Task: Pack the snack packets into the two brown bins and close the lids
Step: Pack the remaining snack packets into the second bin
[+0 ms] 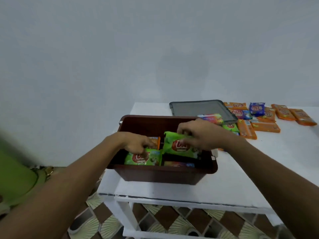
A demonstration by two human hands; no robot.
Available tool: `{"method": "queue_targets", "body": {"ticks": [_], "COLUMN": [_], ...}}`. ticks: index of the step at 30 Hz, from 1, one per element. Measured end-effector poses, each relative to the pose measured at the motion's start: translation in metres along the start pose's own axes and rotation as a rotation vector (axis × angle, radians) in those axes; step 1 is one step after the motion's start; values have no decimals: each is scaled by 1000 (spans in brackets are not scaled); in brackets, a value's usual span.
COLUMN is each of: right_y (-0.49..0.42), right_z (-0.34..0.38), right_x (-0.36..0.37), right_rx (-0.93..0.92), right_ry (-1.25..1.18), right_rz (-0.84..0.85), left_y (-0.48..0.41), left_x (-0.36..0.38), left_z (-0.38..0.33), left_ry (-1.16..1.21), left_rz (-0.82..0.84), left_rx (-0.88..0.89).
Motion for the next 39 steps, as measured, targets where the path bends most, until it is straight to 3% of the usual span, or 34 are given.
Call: {"method": "queue_targets", "body": {"ticks": [6,14,22,25,28,32,35,37,39], "right_y": [-20,-27,-23,-18,-4,23,51,61,71], "right_z": [-1,-6,-5,-2,-1,-33,-82,-122,-164], "right_x": [56,78,78,68,42,-5,-23,-16,14], "right_rx": [111,98,52,42,-5,-32,59,225,424], "right_ry": [194,218,238,263,180,-95,-113,-101,-65], "right_rz": [366,455,410,312,110,-318,-621,-589,-346], "left_y": [-6,-7,-10,-10,-6,-7,-15,-19,-24], "left_x": [4,6,7,4,-8,-36,-56,-69,-81], "left_z": [5,5,6,4,1,-18,-50,-76,-105], "left_ry": [-168,-169,-233,-314,-317,-222,-161,-126,-149], "left_rz": [-75,-41,0,-5,-64,-268,-438,-562,-674], "left_rx": [77,123,62,57,29,77,143,173,197]}}
Point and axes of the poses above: each hand's wrist, its own y-axis away from the middle knuckle, its own x-axis out of the palm, z = x × y, the point moved 6 cm from there along -y, towards the middle knuckle, and after that the axes turned 4 degrees about -y, right-handed, at the moved point
